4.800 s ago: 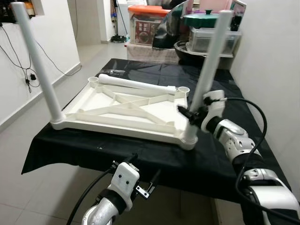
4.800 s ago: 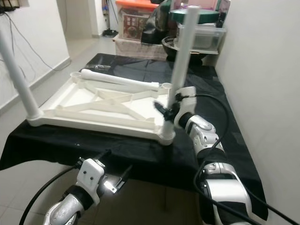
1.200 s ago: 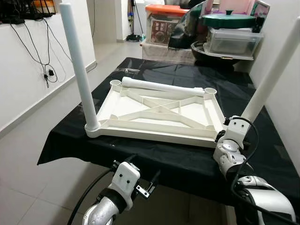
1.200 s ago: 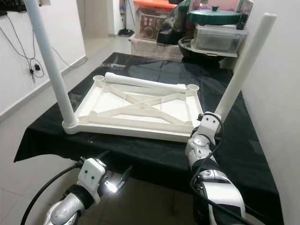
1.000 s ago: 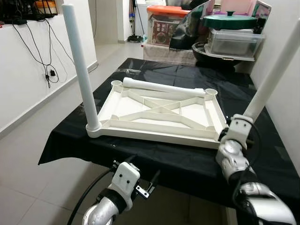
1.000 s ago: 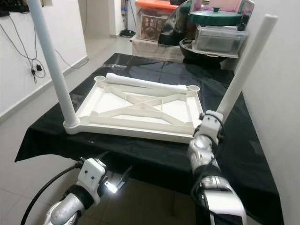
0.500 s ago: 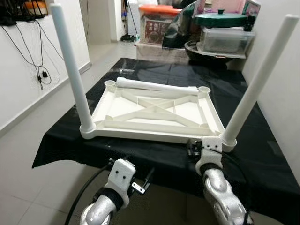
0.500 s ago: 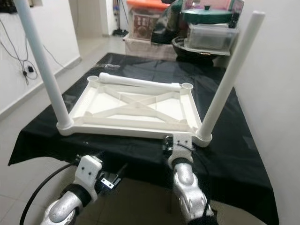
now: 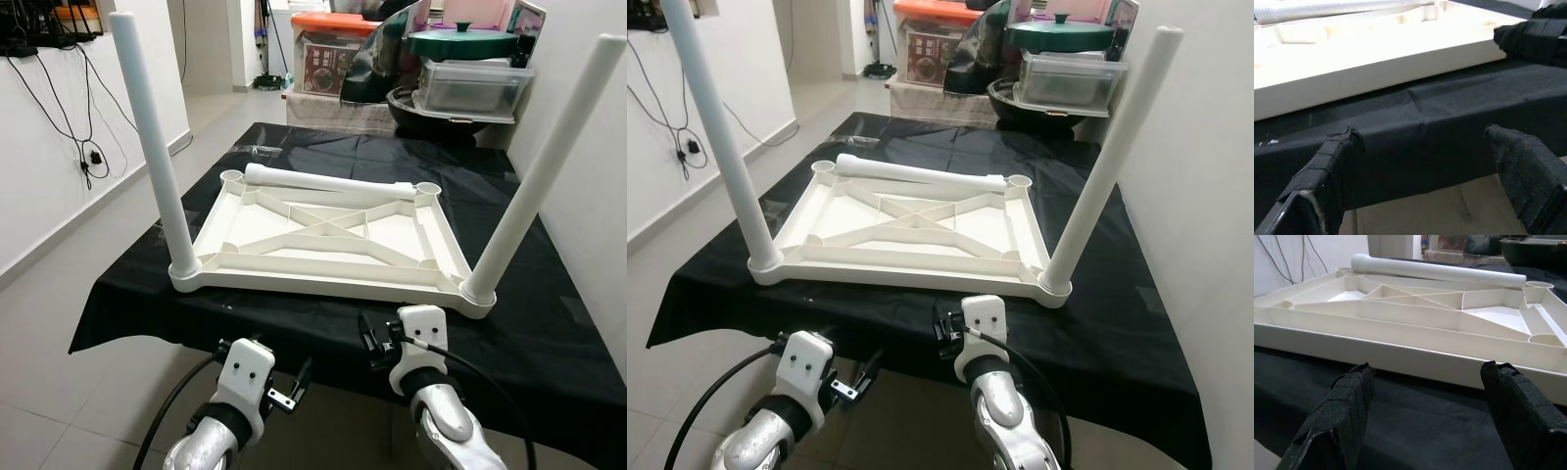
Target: Building children table
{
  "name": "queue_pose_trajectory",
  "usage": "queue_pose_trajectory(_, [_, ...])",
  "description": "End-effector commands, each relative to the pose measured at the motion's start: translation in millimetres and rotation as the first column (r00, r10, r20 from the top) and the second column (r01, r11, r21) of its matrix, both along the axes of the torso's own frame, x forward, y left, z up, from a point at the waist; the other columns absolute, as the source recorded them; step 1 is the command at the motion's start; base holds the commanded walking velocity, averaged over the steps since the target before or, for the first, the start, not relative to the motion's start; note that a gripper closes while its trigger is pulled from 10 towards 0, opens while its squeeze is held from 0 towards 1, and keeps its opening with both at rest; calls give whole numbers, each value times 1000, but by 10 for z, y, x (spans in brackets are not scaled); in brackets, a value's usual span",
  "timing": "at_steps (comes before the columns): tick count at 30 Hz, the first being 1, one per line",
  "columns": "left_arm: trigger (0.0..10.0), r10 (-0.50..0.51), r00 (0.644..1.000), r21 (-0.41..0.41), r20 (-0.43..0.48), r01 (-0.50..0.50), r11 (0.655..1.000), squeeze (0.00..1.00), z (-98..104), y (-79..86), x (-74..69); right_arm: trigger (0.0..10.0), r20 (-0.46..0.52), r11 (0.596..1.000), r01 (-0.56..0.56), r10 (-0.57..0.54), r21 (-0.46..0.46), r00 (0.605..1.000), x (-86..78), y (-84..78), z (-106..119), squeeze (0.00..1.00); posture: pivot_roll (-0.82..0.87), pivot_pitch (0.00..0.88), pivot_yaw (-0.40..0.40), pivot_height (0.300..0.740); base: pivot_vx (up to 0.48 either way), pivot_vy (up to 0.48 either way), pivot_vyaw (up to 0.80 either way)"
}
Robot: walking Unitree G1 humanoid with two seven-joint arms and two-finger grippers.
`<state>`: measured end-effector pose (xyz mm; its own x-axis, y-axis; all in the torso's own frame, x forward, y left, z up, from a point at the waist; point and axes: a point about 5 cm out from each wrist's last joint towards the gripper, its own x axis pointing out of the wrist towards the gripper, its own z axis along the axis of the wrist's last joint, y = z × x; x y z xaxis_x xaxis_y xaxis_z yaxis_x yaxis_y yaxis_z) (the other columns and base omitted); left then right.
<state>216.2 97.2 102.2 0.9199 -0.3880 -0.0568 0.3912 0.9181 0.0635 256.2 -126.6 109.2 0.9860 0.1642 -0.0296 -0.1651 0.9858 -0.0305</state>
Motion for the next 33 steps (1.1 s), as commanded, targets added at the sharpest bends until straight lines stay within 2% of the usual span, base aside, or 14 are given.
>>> queue_pose_trajectory(1, [10000,4,1000,12,-6,-3,1000,0,-2,-22,11,10000,-8,1000,-9,9,-29,1000,-52,7,-19,0,31,0,-37,740,0,0,-781])
queue_pose_trajectory(7, [10000,14,1000,11,-24,-14,1000,0,-36,-17,40,10000,-17,999,1,-2,-45,1000,-45,24,-30,0,26,0,-36,740,0,40,-332])
queue_pose_trajectory(22, [10000,3,999,23,-41,-2,1000,0,-68,-29,32,10000,-60,999,25,-28,-41,998,-35,3,-77,0,26,0,-36,740,0,475,0])
queue_pose_trajectory(30, [10000,18,998,30,-52,-17,999,0,-83,-20,40,10000,-51,1000,-26,26,-2,998,10,-8,-34,0,27,0,-36,740,0,479,0])
queue_pose_trajectory(33, [10000,25,998,33,-53,-23,999,0,-77,-11,48,10000,-63,995,-101,102,13,993,46,-9,-30,0,31,0,-44,740,0,480,0])
